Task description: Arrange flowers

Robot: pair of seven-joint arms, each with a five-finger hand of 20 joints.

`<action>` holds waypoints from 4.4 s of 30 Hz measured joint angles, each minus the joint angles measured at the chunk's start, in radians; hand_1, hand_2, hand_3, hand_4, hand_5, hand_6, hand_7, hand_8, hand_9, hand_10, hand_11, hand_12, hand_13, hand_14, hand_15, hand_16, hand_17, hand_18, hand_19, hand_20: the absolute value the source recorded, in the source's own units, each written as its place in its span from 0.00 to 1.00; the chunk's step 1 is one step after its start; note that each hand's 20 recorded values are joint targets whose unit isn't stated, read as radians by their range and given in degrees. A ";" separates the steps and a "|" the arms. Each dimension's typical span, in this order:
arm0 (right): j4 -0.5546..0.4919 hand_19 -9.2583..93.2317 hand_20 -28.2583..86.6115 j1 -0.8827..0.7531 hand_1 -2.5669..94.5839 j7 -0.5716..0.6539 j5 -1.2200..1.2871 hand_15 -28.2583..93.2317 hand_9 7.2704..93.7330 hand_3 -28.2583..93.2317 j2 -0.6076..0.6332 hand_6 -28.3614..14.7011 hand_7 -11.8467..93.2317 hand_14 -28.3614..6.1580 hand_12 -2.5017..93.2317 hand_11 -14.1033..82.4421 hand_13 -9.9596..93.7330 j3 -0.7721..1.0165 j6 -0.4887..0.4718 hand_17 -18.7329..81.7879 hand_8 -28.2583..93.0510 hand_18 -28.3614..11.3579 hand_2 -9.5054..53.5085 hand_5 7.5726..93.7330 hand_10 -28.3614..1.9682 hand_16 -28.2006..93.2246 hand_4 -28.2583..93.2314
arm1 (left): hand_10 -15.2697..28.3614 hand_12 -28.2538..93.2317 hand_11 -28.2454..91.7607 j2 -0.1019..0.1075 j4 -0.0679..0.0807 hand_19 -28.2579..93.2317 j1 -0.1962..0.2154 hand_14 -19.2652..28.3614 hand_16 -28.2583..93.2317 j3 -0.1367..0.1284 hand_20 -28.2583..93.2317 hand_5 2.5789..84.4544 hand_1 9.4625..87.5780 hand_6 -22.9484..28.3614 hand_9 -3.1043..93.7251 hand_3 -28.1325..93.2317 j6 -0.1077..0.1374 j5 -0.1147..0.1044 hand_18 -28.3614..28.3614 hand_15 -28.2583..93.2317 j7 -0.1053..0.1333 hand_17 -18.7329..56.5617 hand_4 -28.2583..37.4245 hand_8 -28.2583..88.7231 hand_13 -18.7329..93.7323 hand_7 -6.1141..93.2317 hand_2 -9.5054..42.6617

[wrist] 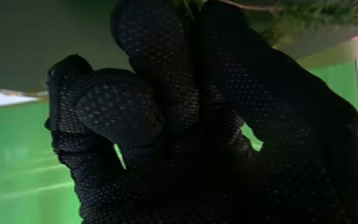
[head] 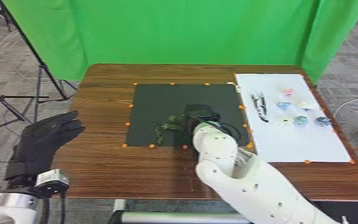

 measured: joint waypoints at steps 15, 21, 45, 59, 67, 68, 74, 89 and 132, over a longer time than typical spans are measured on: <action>-0.032 1.00 0.33 -0.025 0.47 0.031 0.048 0.79 0.93 0.84 -0.033 0.58 0.35 0.48 0.26 0.51 0.86 0.024 -0.085 0.56 0.36 0.01 0.09 0.89 0.44 0.42 0.03 | 0.87 0.32 0.56 -0.014 0.008 0.69 -0.026 1.00 0.14 -0.003 0.36 0.56 0.23 0.73 0.46 0.92 -0.028 0.018 0.88 0.73 -0.026 0.12 0.24 0.17 0.42 0.22 0.28; -0.054 1.00 0.30 -0.042 0.44 0.025 0.051 0.78 0.93 0.85 -0.043 0.58 0.34 0.47 0.26 0.49 0.86 0.023 -0.109 0.55 0.32 0.00 0.11 0.88 0.43 0.41 0.04 | 0.87 0.32 0.56 -0.018 0.008 0.69 -0.029 1.00 0.14 -0.003 0.37 0.55 0.23 0.73 0.46 0.92 -0.032 0.023 0.88 0.73 -0.036 0.12 0.24 0.17 0.42 0.22 0.28; -0.056 1.00 0.24 0.008 0.36 0.031 0.033 0.77 0.90 0.82 -0.023 0.53 0.34 0.44 0.24 0.47 0.84 -0.014 -0.091 0.55 0.17 0.00 0.16 0.86 0.37 0.41 0.05 | 0.87 0.32 0.56 -0.026 0.009 0.69 -0.030 1.00 0.14 -0.002 0.36 0.55 0.23 0.73 0.46 0.92 -0.036 0.026 0.88 0.73 -0.040 0.12 0.24 0.17 0.42 0.22 0.28; -0.107 1.00 0.20 0.006 0.32 0.037 0.061 0.77 0.87 0.81 0.007 0.50 0.33 0.41 0.25 0.47 0.84 0.018 -0.075 0.56 0.17 0.00 0.22 0.83 0.30 0.42 0.06 | 0.87 0.32 0.56 -0.032 0.001 0.69 0.005 1.00 0.14 -0.017 0.36 0.55 0.23 0.73 0.46 0.91 -0.031 0.025 0.88 0.73 -0.032 0.12 0.24 0.17 0.42 0.22 0.29; -0.227 0.98 0.16 -0.009 0.31 0.010 0.026 0.80 0.77 0.82 0.128 0.44 0.31 0.34 0.25 0.47 0.77 0.133 0.094 0.55 0.17 0.00 0.22 0.74 0.21 0.41 0.07 | 0.87 0.32 0.56 -0.039 -0.008 0.69 0.047 1.00 0.14 -0.024 0.36 0.55 0.22 0.73 0.46 0.91 -0.016 0.023 0.88 0.73 -0.020 0.12 0.22 0.17 0.42 0.22 0.29; -0.226 0.98 0.16 -0.012 0.31 0.009 0.021 0.80 0.77 0.83 0.142 0.43 0.31 0.35 0.25 0.48 0.77 0.153 0.113 0.55 0.17 0.00 0.22 0.74 0.21 0.41 0.07 | 0.87 0.32 0.56 -0.039 -0.008 0.69 0.048 1.00 0.14 -0.023 0.36 0.55 0.22 0.73 0.46 0.91 -0.014 0.022 0.88 0.73 -0.018 0.12 0.22 0.17 0.42 0.22 0.29; -0.161 0.97 0.13 -0.022 0.31 0.013 0.089 0.82 0.67 0.86 0.221 0.38 0.34 0.30 0.24 0.53 0.70 0.243 0.260 0.53 0.16 0.02 0.20 0.67 0.15 0.39 0.06 | 0.87 0.32 0.56 -0.035 -0.007 0.69 0.038 1.00 0.14 0.005 0.36 0.55 0.22 0.73 0.46 0.91 -0.008 0.017 0.88 0.73 0.002 0.12 0.21 0.17 0.42 0.22 0.29; 0.027 0.96 0.11 -0.079 0.32 0.101 0.027 0.79 0.64 0.85 0.294 0.34 0.23 0.33 0.19 0.37 0.71 0.251 0.309 0.54 0.15 0.00 0.15 0.66 0.17 0.36 0.04 | 0.87 0.32 0.56 0.008 0.003 0.69 0.011 1.00 0.14 0.054 0.36 0.55 0.22 0.73 0.46 0.91 0.004 -0.008 0.88 0.73 0.036 0.12 0.21 0.17 0.42 0.22 0.29; 0.200 1.00 0.17 -0.032 0.57 0.096 -0.122 0.79 0.87 0.85 0.154 0.60 0.40 0.60 0.35 0.52 0.84 0.251 0.085 0.55 0.40 0.15 0.07 0.83 0.50 0.42 0.00 | 0.87 0.32 0.56 -0.018 0.016 0.69 -0.037 1.00 0.14 0.063 0.36 0.55 0.23 0.73 0.46 0.91 -0.008 -0.006 0.88 0.73 0.005 0.12 0.22 0.17 0.42 0.22 0.29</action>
